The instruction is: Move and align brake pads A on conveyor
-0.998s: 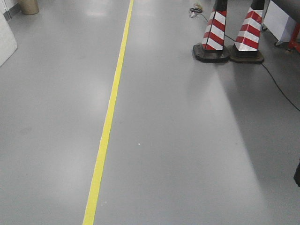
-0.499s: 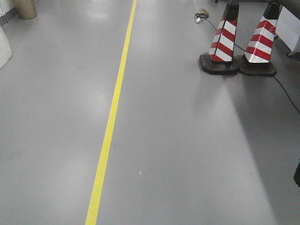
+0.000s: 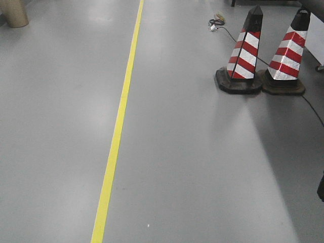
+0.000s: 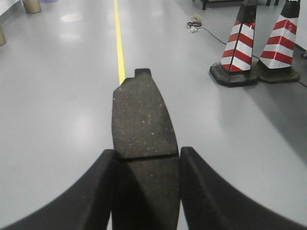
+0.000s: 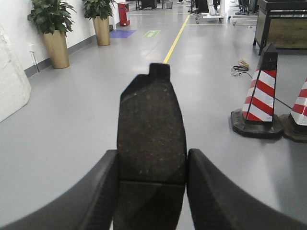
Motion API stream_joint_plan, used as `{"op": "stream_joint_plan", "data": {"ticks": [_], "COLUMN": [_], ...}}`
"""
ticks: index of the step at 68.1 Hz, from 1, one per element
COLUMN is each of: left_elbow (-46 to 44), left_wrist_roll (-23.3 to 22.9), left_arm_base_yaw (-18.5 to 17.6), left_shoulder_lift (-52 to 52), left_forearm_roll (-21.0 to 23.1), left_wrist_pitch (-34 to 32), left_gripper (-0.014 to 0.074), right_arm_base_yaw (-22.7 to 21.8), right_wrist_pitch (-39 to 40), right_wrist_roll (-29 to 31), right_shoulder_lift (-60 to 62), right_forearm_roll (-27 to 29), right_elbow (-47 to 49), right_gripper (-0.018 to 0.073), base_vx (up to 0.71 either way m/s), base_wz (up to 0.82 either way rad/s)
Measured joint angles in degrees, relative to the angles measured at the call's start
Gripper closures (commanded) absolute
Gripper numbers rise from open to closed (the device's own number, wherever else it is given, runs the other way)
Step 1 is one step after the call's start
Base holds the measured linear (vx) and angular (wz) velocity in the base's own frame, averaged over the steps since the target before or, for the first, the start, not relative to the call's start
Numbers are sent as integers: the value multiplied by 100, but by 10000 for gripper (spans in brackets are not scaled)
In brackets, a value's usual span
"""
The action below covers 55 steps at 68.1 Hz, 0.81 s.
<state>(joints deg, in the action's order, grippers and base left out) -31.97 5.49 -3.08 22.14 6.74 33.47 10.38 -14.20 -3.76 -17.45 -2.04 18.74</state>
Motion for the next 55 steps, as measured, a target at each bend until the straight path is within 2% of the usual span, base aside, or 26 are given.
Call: {"op": "stream_joint_plan", "data": {"ticks": [55], "left_elbow": [0], "left_wrist_roll": [0], "left_arm_base_yaw": [-18], "left_shoulder_lift": [0], "left_forearm_roll": [0], "left_wrist_pitch": [-5], "left_gripper": [524], "right_arm_base_yaw": [0], "right_wrist_pitch": [0], "right_wrist_roll": [0], "right_shoulder_lift": [0], "right_forearm_roll": [0], "right_elbow": [0], "right_gripper": [536], "base_vx": [50], "base_wz": [-3]}}
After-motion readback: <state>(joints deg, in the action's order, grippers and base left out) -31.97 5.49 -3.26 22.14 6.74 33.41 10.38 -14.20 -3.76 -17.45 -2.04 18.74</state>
